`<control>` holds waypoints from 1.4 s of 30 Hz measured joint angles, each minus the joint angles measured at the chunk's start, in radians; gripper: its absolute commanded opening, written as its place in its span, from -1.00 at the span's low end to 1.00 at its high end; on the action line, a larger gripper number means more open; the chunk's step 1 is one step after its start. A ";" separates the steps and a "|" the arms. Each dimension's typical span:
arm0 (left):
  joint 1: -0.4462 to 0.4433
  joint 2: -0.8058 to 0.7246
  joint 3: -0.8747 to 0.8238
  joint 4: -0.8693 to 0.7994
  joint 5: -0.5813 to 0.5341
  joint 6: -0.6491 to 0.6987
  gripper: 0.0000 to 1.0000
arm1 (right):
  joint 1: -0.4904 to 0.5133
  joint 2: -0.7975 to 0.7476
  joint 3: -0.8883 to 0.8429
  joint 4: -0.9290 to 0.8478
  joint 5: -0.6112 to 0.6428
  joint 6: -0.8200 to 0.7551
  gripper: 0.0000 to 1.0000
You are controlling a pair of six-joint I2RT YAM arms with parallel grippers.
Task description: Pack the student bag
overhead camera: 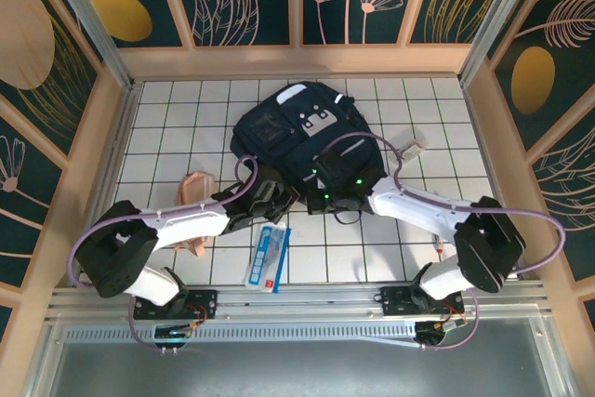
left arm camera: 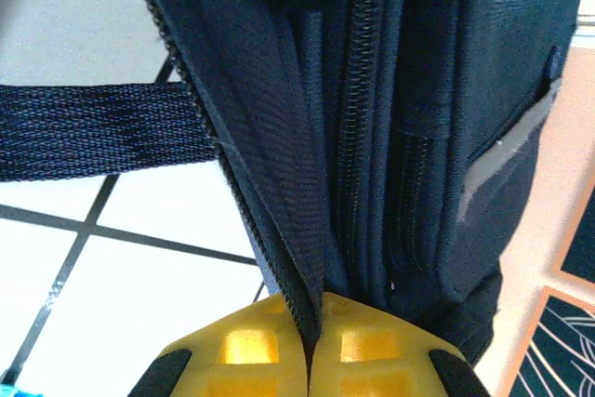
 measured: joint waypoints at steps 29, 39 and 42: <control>0.399 0.082 0.260 -0.337 0.204 0.481 0.07 | -0.143 -0.093 -0.125 -0.007 -0.410 -0.198 -1.00; 0.093 -0.093 0.126 -0.403 0.162 0.254 0.07 | -0.116 -0.009 -0.080 0.043 -0.535 -0.272 -1.00; 0.078 -0.103 0.118 -0.408 0.117 0.197 0.07 | -0.111 0.023 -0.039 0.034 -0.541 -0.304 -1.00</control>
